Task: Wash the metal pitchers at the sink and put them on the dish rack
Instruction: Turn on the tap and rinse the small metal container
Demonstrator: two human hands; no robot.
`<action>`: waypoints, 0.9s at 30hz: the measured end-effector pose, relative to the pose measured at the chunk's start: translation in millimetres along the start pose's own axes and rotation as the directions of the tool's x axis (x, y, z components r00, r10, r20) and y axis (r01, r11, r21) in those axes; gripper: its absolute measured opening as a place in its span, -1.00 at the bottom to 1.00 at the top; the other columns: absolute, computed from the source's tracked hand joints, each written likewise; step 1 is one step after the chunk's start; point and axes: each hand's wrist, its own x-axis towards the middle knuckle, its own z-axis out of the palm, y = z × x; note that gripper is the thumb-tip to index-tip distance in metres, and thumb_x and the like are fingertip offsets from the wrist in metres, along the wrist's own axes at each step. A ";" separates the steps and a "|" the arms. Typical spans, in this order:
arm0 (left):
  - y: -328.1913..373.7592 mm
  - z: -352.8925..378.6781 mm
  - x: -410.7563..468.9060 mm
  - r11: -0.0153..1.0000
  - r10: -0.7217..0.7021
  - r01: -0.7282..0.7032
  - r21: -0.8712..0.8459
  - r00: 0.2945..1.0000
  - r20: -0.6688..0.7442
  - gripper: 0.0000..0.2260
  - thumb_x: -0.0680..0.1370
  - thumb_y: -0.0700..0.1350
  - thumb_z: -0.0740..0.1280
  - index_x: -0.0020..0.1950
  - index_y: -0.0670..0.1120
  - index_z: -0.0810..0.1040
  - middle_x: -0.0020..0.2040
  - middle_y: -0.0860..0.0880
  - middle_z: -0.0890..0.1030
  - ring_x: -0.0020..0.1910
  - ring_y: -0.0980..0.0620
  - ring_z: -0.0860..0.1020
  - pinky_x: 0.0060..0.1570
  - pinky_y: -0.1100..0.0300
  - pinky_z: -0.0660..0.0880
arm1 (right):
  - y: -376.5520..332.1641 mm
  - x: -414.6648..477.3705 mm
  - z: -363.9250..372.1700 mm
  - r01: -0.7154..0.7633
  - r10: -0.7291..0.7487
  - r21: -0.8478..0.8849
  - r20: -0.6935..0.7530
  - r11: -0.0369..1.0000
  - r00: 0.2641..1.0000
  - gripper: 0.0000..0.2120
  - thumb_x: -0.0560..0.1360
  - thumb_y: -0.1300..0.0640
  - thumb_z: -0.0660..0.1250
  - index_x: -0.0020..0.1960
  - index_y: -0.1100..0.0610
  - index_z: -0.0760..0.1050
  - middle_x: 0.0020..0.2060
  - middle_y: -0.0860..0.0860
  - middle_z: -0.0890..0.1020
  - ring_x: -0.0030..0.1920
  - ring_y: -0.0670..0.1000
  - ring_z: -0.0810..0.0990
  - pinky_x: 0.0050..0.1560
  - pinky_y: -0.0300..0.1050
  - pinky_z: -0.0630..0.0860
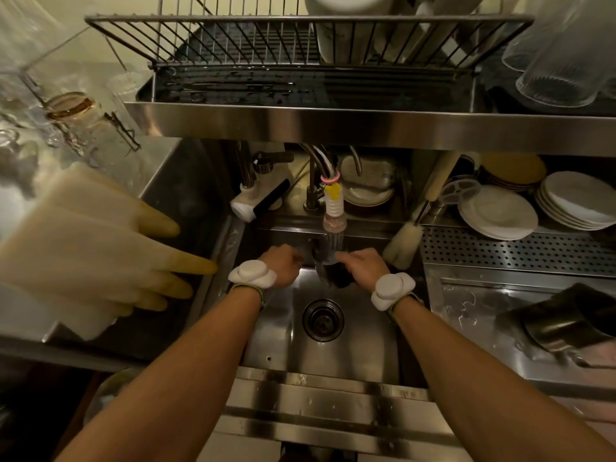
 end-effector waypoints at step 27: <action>-9.5 -5.5 -1.9 0.998 0.058 -0.058 -0.031 0.998 -0.007 -0.72 0.58 -0.08 0.22 0.24 -0.03 0.58 0.24 -0.11 0.59 0.24 -0.14 0.53 0.21 0.10 0.46 | -17.4 7.8 -13.4 -0.073 0.073 0.003 -0.050 0.997 0.996 -0.62 0.50 0.11 0.33 -0.47 0.13 0.39 -0.50 0.02 0.41 -0.45 -0.03 0.36 -0.39 -0.18 0.29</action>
